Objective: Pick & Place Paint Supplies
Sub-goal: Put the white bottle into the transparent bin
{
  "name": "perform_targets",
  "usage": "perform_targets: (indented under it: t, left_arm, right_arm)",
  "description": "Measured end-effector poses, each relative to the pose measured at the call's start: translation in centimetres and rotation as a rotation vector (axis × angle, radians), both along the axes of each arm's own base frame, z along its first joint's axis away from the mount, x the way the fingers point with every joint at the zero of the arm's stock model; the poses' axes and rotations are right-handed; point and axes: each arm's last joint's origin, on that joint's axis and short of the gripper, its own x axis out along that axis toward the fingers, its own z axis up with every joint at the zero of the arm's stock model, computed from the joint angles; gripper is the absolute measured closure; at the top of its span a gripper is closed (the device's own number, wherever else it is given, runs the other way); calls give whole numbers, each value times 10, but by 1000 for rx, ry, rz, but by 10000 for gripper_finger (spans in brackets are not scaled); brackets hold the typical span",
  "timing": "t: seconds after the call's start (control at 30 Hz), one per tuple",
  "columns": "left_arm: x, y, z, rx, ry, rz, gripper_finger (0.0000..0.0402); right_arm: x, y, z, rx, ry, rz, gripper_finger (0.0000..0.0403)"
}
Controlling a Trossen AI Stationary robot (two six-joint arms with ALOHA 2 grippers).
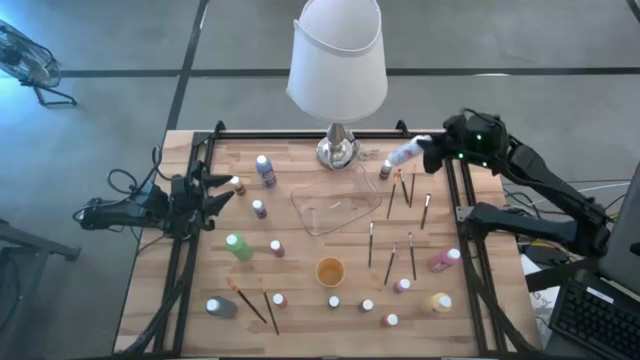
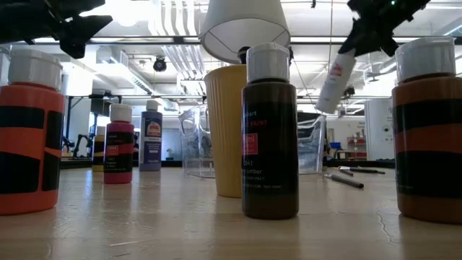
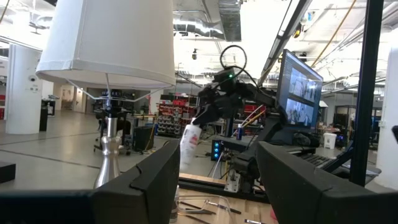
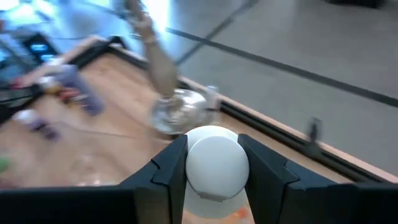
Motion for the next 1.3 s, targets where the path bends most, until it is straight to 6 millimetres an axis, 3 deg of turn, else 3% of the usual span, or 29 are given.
perform_targets:
  t: [0.57, 1.3]
  left_arm:
    - [0, 0, 0, 0, 0, 0, 183]
    - [0, 0, 0, 0, 0, 0, 183]
  right_arm:
    - [67, 33, 0, -43, -96, 367, 280]
    - [153, 9, -35, -6, 156, 367, 287]
